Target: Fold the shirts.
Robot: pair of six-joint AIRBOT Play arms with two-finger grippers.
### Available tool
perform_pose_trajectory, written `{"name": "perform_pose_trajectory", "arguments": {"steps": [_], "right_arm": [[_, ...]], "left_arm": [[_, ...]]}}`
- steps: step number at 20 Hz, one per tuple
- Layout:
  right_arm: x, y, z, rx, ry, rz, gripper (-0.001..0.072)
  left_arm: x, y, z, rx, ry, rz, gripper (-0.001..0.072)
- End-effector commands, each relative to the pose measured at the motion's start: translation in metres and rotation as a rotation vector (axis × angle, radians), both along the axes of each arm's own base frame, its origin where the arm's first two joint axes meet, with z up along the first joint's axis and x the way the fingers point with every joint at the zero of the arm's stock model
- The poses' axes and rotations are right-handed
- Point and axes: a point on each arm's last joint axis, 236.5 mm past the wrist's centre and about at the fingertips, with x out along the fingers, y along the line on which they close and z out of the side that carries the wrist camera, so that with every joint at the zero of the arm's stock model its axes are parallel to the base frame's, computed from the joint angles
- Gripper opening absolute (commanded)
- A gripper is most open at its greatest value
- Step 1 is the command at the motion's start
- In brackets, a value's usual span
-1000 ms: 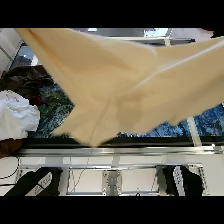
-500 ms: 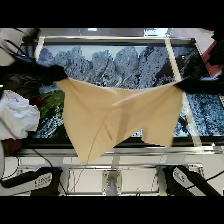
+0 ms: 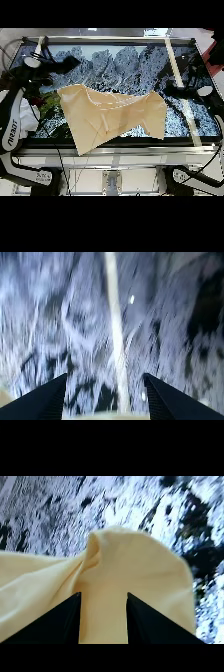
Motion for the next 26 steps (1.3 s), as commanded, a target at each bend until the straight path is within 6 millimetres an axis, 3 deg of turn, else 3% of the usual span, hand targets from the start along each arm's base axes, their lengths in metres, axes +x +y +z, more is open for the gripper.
{"name": "perform_pose_trajectory", "arguments": {"steps": [1, 3, 4, 5, 8, 10, 14, 16, 18, 21, 26], "right_arm": [[0.003, -0.058, 0.032, -0.079, -0.049, -0.085, 0.0347], [-0.019, -0.079, 0.026, -0.047, 0.028, -0.11, 0.0347], [-0.032, -0.086, 0.019, -0.031, 0.078, -0.115, 0.0347], [-0.044, -0.092, 0.013, -0.023, 0.123, -0.118, 0.0347], [-0.068, -0.102, 0.004, 0.002, 0.198, -0.11, 0.0348], [-0.07, -0.104, 0.003, 0.004, 0.206, -0.113, 0.0347], [-0.066, -0.106, 0.004, 0.003, 0.191, -0.122, 0.0347], [-0.064, -0.101, -0.011, 0.05, 0.225, -0.117, 0.0348], [-0.061, -0.088, -0.036, 0.15, 0.282, -0.095, 0.0349], [-0.053, -0.076, -0.07, 0.261, 0.337, -0.088, 0.0349], [-0.052, -0.065, -0.116, 0.342, 0.403, -0.044, 0.0349]], "left_arm": [[-0.004, 0.049, 0.116, 0.027, -0.249, 0.042, 0.051], [-0.042, 0.084, 0.165, 0.206, -0.361, 0.048, 0.0258], [-0.067, 0.1, 0.171, 0.318, -0.348, 0.041, 0.0221], [-0.093, 0.111, 0.163, 0.419, -0.285, 0.015, 0.0221], [-0.179, 0.125, 0.097, 0.538, 0.02, -0.074, 0.0218], [-0.214, 0.114, 0.046, 0.473, 0.134, -0.064, 0.0218], [-0.271, 0.071, -0.076, 0.152, 0.326, 0.039, 0.0218], [-0.286, 0.051, -0.115, -0.032, 0.416, 0.105, 0.022], [-0.289, 0.034, -0.128, -0.169, 0.447, 0.127, 0.022], [-0.282, 0.038, -0.13, -0.202, 0.429, 0.174, 0.0221], [-0.286, 0.017, -0.114, -0.313, 0.444, 0.121, 0.0222]]}}
